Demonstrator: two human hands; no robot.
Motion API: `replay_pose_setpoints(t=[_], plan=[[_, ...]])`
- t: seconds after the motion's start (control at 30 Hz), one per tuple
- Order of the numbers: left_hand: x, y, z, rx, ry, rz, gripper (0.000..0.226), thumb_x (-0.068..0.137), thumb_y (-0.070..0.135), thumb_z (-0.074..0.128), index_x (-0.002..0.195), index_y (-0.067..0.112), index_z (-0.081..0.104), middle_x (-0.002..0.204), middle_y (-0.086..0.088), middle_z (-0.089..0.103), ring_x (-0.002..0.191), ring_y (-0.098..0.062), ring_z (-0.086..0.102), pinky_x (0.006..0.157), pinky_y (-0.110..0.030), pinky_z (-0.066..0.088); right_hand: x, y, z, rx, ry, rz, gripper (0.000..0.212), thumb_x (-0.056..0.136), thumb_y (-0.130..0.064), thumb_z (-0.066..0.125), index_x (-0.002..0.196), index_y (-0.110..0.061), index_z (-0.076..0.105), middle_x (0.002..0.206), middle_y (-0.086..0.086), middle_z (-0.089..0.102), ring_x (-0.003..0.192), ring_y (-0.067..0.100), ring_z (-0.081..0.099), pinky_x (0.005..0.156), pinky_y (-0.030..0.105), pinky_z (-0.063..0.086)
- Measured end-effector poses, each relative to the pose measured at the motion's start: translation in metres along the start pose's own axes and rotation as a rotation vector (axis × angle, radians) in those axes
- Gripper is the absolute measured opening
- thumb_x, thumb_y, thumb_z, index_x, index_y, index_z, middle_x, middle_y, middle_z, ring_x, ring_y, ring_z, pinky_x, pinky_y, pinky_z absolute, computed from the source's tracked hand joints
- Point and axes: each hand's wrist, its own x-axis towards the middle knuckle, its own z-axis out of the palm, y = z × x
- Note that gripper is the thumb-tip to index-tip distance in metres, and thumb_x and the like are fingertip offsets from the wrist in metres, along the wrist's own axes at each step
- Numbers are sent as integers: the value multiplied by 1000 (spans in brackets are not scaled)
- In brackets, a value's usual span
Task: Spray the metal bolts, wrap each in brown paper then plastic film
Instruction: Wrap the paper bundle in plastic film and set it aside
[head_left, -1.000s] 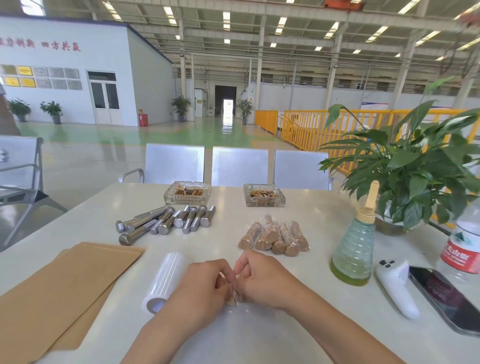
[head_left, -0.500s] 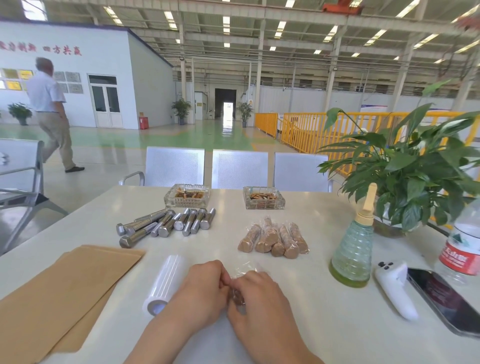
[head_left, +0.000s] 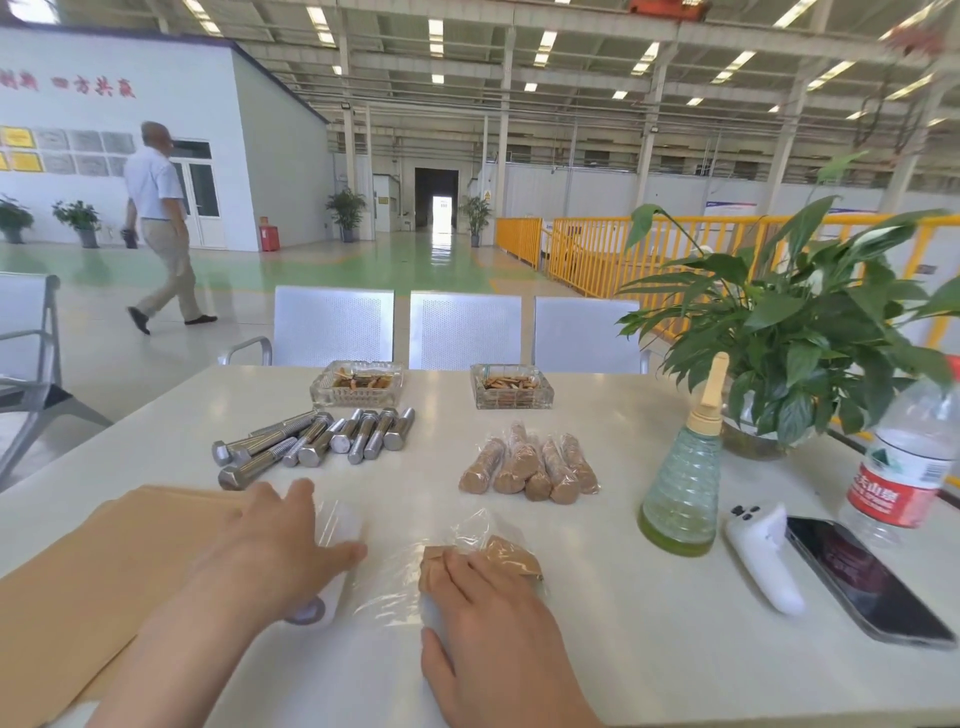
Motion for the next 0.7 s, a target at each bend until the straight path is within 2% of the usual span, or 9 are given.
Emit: replay_pose_setpoints(t=[0.1, 0.13, 0.2, 0.27, 0.33, 0.4, 0.53, 0.6, 0.7], plan=[[-4, 1, 5, -146, -46, -10, 57, 85, 60, 60, 127, 24, 44, 79, 7, 72, 83, -8, 64, 72, -24, 50, -1, 0, 1, -6, 16, 17, 62, 45, -61, 82, 99, -30, 83, 104, -17, 76, 95, 6, 73, 80, 19, 59], [-5, 1, 1, -192, -32, 12, 52, 87, 57, 58, 125, 26, 43, 62, 9, 70, 72, -3, 63, 62, -21, 47, -2, -1, 1, -6, 12, 28, 63, 45, -60, 83, 100, -30, 83, 106, -17, 76, 96, 8, 74, 80, 20, 60], [-6, 3, -17, -442, -44, 12, 51, 86, 57, 59, 126, 29, 42, 46, 8, 60, 72, -11, 68, 64, -23, 49, -4, -1, 2, -15, 3, 35, 62, 45, -60, 82, 101, -32, 82, 108, -19, 75, 94, 13, 74, 79, 23, 60], [-7, 8, -41, -823, 30, 25, 39, 87, 49, 63, 119, 29, 55, 61, 0, 67, 83, -26, 72, 76, -35, 57, -4, -1, 1, -34, 9, 20, 60, 47, -60, 80, 101, -33, 81, 110, -21, 74, 91, 14, 73, 79, 24, 60], [-13, 21, -57, -1107, 33, 81, 23, 90, 41, 63, 110, 29, 65, 89, -1, 72, 71, -17, 74, 63, -34, 59, -4, -1, 0, 8, -37, 27, 61, 47, -60, 79, 101, -33, 81, 109, -22, 74, 88, 13, 72, 80, 24, 60], [-19, 44, -59, -1178, -47, 158, 26, 87, 43, 65, 110, 32, 66, 97, 4, 70, 66, -9, 73, 57, -31, 59, -2, 0, 0, 2, -43, 21, 61, 46, -59, 78, 102, -34, 81, 107, -23, 74, 86, 13, 72, 81, 25, 60], [-19, 101, -39, -1024, -248, 218, 50, 68, 58, 61, 112, 34, 61, 103, 1, 70, 82, -20, 73, 71, -44, 64, -2, -2, 1, -44, -99, -7, 59, 48, -61, 72, 100, -35, 80, 99, -22, 73, 92, 11, 72, 82, 24, 59], [-11, 126, -28, -833, -311, 252, 48, 73, 62, 59, 114, 37, 56, 96, 5, 73, 73, -15, 71, 73, -35, 55, -4, -4, 1, -50, -94, 13, 58, 40, -63, 74, 90, -34, 82, 93, -18, 75, 88, 12, 73, 74, 22, 59], [4, 154, -11, -614, -414, 319, 48, 83, 57, 62, 123, 35, 49, 96, 9, 74, 64, -9, 72, 56, -24, 46, -5, -15, 2, 6, -120, 97, 54, 31, -62, 80, 78, -36, 82, 98, -19, 77, 85, 9, 76, 65, 16, 56]])
